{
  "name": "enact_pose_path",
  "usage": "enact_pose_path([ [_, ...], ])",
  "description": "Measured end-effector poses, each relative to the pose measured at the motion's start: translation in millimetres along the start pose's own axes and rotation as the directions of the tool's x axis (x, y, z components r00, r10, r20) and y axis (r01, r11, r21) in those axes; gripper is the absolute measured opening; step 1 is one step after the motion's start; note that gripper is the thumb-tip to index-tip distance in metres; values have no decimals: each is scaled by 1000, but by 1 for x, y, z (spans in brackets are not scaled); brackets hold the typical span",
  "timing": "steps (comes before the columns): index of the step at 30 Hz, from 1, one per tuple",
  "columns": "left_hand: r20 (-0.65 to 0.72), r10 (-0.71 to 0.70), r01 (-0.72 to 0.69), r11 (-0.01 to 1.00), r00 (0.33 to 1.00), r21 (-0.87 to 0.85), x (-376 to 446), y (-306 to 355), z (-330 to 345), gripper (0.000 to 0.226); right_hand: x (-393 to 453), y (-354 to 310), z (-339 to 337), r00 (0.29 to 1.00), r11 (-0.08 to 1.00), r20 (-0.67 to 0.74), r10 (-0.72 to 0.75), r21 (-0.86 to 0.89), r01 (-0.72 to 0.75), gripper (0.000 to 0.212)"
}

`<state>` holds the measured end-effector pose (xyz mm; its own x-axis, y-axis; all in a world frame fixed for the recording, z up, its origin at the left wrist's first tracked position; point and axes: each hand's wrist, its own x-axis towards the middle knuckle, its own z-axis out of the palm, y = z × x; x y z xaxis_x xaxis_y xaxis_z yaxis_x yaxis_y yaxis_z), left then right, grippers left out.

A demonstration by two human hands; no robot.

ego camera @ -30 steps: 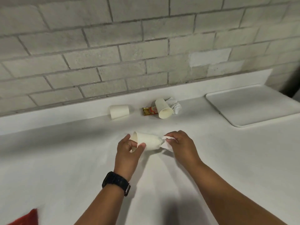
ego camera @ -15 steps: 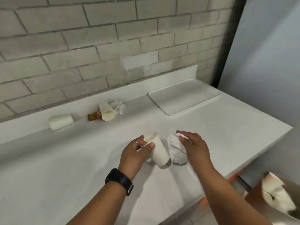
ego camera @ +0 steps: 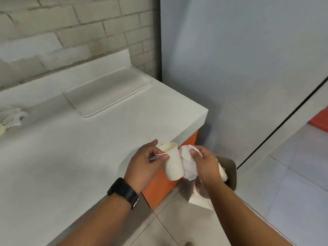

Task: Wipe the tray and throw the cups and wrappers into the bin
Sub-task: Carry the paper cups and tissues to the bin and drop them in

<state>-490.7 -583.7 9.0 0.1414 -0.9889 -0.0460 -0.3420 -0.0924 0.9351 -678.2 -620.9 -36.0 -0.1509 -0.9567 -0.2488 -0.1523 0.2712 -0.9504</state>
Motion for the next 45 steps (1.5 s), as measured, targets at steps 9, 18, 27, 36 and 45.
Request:
enact_pose_path([
  [9,160,-138,105,974,977,200,10,-38,112,14,84,146,-137,857,876,-298,420,-116,-469,27],
  [18,202,-286,210,920,937,330,26,-86,161,9,151,202,-158,804,806,-354,478,-186,-561,29],
  [27,236,-318,208,894,918,397,69,-95,226,5,141,215,-156,855,869,-239,460,-77,-489,40],
  [36,413,-363,180,890,835,418,97,-76,257,51,130,205,-158,848,864,-254,464,-83,-497,40],
  [45,232,-382,276,880,895,387,81,-43,170,44,128,131,-111,939,933,1,344,-112,-342,26],
])
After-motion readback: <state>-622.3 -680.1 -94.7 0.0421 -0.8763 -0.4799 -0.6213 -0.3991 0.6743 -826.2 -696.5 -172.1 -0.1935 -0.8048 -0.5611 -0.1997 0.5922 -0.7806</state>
